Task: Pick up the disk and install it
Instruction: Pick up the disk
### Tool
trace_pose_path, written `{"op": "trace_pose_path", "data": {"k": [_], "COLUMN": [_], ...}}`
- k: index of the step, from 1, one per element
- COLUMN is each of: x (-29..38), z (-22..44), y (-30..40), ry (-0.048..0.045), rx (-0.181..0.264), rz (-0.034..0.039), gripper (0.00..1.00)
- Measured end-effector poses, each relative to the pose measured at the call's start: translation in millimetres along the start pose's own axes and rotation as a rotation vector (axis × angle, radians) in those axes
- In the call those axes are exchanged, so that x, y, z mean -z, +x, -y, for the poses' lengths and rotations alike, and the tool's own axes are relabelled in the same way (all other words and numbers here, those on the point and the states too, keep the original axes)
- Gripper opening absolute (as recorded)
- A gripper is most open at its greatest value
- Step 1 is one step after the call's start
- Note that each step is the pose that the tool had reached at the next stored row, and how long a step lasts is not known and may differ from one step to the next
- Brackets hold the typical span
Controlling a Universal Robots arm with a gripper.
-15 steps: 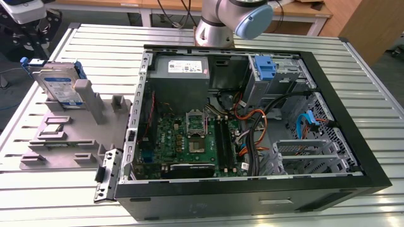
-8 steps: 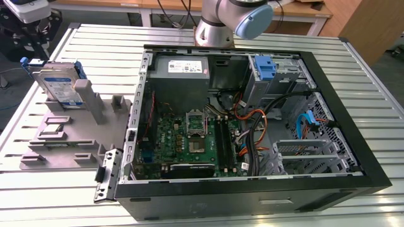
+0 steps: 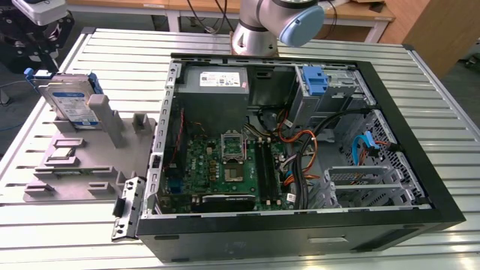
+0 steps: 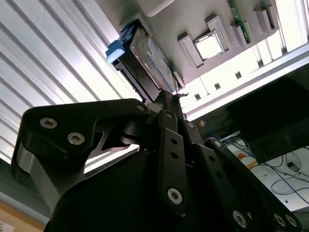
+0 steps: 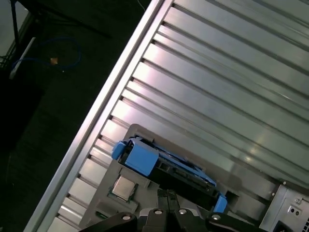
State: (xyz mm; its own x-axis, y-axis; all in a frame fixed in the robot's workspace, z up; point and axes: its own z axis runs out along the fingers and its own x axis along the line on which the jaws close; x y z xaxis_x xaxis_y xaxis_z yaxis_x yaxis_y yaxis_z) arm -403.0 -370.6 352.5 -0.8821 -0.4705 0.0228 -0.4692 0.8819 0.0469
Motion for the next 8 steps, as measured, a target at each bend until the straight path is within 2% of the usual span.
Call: {"op": "trace_pose_path", "data": {"k": [8], "x": [-0.2], "z": [0.0], "y": [0.0], "ry": [0.0020], "rx": [0.082], "rz": [-0.0035], "gripper": [0.11]}}
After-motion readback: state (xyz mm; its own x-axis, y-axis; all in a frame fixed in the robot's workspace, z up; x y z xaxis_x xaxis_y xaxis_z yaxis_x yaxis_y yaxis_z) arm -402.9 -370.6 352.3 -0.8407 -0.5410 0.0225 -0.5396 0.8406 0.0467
